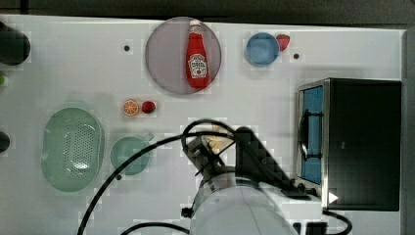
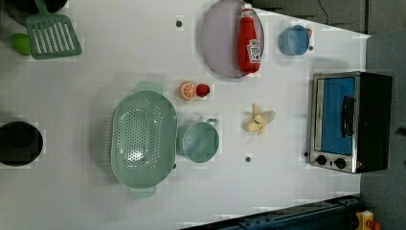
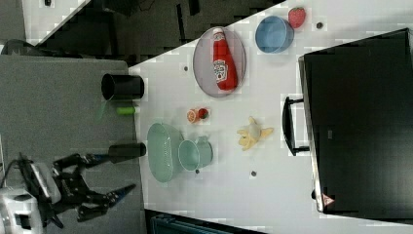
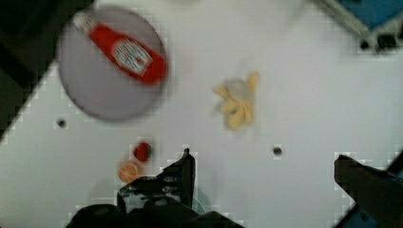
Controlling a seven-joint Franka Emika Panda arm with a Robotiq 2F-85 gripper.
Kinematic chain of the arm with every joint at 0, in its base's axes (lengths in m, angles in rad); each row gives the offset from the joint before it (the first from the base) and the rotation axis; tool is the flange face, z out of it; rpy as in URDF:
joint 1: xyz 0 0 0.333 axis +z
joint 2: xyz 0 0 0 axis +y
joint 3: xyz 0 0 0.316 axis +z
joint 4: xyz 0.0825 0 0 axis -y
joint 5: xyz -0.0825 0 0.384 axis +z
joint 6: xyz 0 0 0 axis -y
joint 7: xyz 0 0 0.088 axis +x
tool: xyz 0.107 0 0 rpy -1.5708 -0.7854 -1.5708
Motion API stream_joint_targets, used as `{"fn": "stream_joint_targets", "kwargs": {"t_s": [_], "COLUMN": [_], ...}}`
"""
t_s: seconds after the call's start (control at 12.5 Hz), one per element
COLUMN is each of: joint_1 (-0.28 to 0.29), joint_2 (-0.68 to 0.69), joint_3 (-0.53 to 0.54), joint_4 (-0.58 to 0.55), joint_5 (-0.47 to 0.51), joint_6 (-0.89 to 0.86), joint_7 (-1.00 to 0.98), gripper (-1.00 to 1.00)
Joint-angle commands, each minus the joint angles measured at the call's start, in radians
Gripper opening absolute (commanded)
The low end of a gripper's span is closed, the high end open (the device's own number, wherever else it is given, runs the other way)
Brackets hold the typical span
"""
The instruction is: Pick banana from table and place on oven.
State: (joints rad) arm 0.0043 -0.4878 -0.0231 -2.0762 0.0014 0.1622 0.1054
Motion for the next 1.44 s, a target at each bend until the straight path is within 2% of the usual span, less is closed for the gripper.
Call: {"fn": "stream_joint_targets", "kwargs": {"t_s": [0.08, 0.4, 0.64, 1.36, 1.44], "joint_1": [-0.015, -0.016, -0.016, -0.016, -0.016], "joint_2": [0.121, 0.242, 0.383, 0.792, 0.811], "joint_3": [-0.012, -0.014, -0.014, -0.012, -0.012], "joint_4": [-0.109, -0.266, -0.339, -0.379, -0.381], "joint_5": [0.005, 0.005, 0.005, 0.007, 0.007], "joint_6": [0.069, 0.363, 0.568, 0.967, 0.992], "joint_7": [0.056, 0.056, 0.056, 0.057, 0.057], "gripper": [1.00, 1.00, 1.00, 1.00, 0.92]}}
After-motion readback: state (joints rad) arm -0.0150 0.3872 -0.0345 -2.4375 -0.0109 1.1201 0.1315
